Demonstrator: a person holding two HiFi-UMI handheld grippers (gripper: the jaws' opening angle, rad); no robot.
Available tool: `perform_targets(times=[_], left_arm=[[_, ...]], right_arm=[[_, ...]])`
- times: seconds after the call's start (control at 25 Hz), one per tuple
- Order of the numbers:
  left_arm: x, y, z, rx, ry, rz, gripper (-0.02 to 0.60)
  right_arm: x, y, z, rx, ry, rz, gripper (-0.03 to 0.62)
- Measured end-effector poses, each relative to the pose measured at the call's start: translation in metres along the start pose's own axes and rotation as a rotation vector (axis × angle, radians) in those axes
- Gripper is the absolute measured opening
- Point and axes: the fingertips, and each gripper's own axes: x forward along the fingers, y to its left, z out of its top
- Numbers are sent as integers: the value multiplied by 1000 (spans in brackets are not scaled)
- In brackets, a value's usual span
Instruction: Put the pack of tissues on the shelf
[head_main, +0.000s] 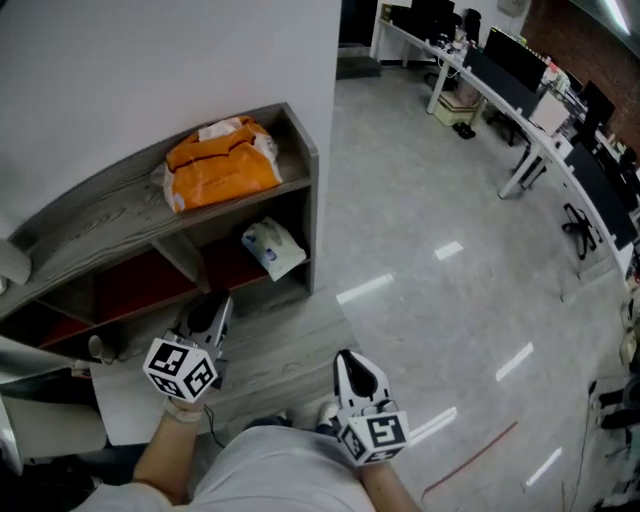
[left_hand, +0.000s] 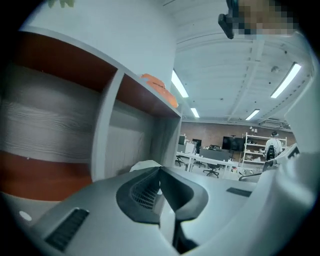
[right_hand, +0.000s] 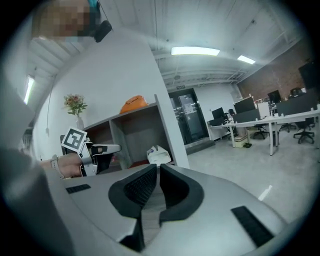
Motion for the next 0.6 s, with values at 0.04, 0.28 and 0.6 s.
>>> perform_targets(times=[0.04,0.28,0.6], left_arm=[[-8,2,0,-2,0,8,17],[-58,15,-8,-21,1,84,15],[-130,28,-28,-49,-3,229,15]], right_arm=[[6,6,-1,-1,4,27,31],[38,44,-5,-17,30,177,31],[68,104,-20,-44,86,371,31]])
